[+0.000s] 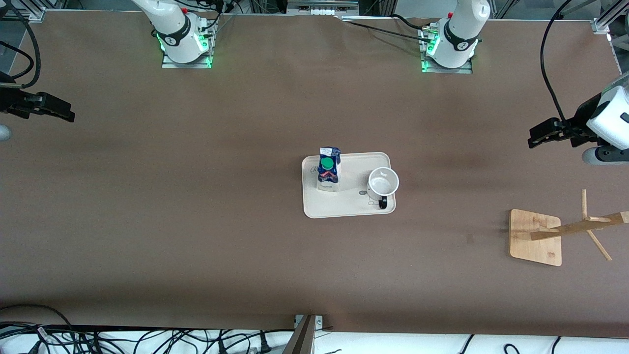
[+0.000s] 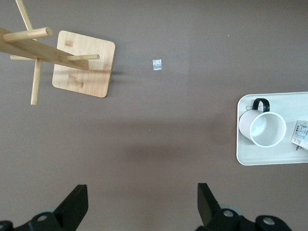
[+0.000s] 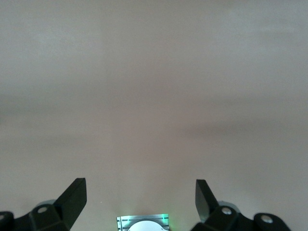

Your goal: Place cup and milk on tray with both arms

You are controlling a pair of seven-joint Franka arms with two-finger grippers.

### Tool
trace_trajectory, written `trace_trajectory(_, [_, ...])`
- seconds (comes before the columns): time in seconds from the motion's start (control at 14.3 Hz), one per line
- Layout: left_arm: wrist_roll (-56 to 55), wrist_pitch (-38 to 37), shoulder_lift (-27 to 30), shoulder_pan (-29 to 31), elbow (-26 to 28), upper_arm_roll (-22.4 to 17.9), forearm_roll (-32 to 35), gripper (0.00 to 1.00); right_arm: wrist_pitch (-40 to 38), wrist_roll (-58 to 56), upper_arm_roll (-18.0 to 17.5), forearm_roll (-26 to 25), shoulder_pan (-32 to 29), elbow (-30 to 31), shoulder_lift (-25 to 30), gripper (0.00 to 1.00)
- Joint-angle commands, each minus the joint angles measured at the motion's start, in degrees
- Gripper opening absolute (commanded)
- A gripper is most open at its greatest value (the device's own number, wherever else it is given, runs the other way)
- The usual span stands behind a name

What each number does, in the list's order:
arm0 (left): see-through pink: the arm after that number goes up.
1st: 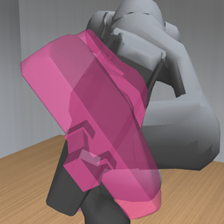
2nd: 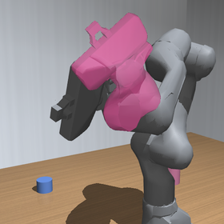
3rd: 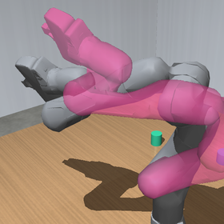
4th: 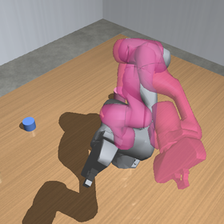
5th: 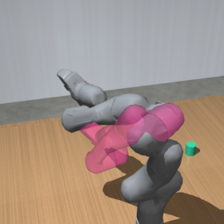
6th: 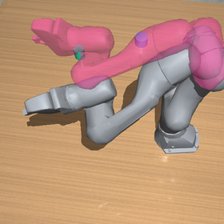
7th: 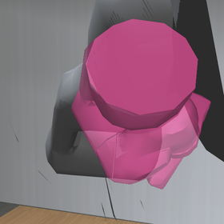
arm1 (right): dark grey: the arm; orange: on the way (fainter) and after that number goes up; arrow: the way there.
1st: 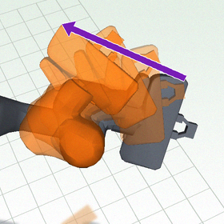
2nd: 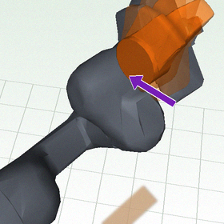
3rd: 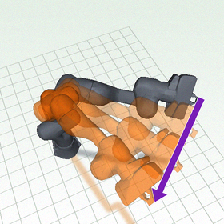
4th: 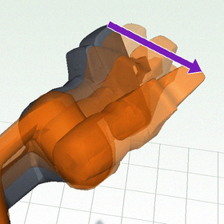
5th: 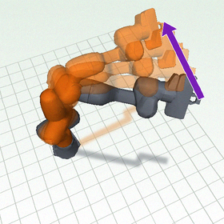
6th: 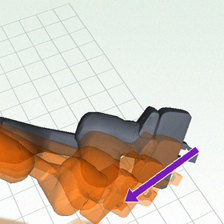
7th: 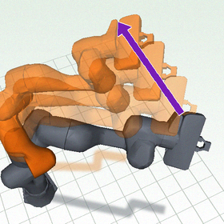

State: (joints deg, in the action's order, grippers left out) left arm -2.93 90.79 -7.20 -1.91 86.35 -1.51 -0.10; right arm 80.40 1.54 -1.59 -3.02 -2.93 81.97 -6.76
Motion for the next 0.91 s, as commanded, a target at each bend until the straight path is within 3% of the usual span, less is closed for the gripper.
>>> trace_trajectory(0.0, [0.56, 1.22, -0.71, -0.37, -1.53, -0.07, 1.33, 1.00, -1.13, -0.48, -0.25, -0.50, -0.32, -1.81, -0.80, 1.00])
trace_trajectory(0.84, [0.47, 1.58, -0.89, -0.20, -1.53, 0.02, 0.98, 1.00, 0.63, -0.31, -0.34, 1.79, -0.41, -1.90, -1.41, 1.00])
